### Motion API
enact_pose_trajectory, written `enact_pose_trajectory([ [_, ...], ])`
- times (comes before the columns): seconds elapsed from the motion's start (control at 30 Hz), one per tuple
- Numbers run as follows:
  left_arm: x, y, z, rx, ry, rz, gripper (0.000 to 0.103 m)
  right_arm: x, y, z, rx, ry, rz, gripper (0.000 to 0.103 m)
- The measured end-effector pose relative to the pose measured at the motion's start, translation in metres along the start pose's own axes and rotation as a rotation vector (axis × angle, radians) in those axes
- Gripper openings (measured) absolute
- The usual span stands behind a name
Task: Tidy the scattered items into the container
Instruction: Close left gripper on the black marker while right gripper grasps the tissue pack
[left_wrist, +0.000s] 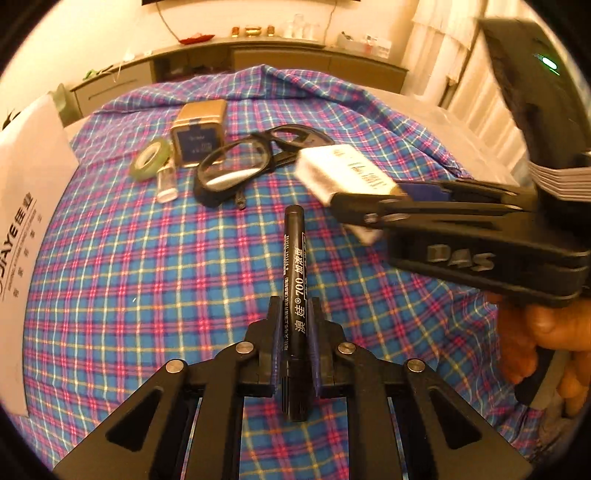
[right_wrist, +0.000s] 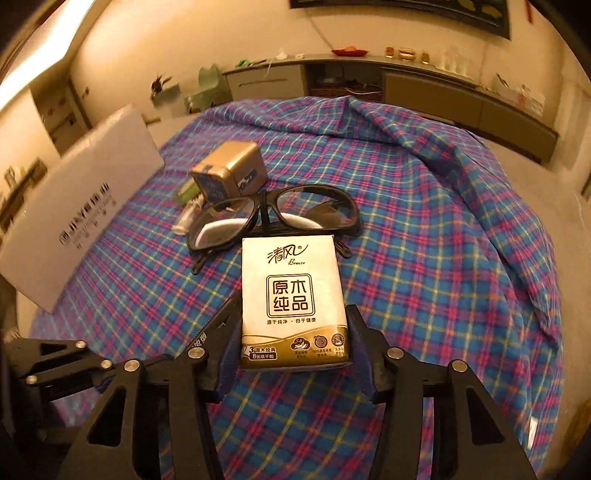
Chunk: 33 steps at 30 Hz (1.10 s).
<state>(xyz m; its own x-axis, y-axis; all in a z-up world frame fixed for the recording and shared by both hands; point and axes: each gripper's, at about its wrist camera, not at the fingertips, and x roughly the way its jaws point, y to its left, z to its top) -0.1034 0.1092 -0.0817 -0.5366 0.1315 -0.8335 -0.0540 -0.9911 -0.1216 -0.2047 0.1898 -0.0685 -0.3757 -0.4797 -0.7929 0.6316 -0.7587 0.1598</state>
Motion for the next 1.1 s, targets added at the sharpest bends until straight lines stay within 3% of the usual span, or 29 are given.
enact_pose_trajectory([
  [0.57, -0.059, 0.021, -0.014, -0.014, -0.065, 0.006, 0.013, -0.048, 0.045, -0.044, 0.11, -0.035, 0.095, 0.053],
  [1.1, -0.103, 0.062, -0.035, -0.067, -0.111, -0.039, 0.013, -0.066, 0.105, -0.053, 0.066, -0.027, 0.101, 0.053],
])
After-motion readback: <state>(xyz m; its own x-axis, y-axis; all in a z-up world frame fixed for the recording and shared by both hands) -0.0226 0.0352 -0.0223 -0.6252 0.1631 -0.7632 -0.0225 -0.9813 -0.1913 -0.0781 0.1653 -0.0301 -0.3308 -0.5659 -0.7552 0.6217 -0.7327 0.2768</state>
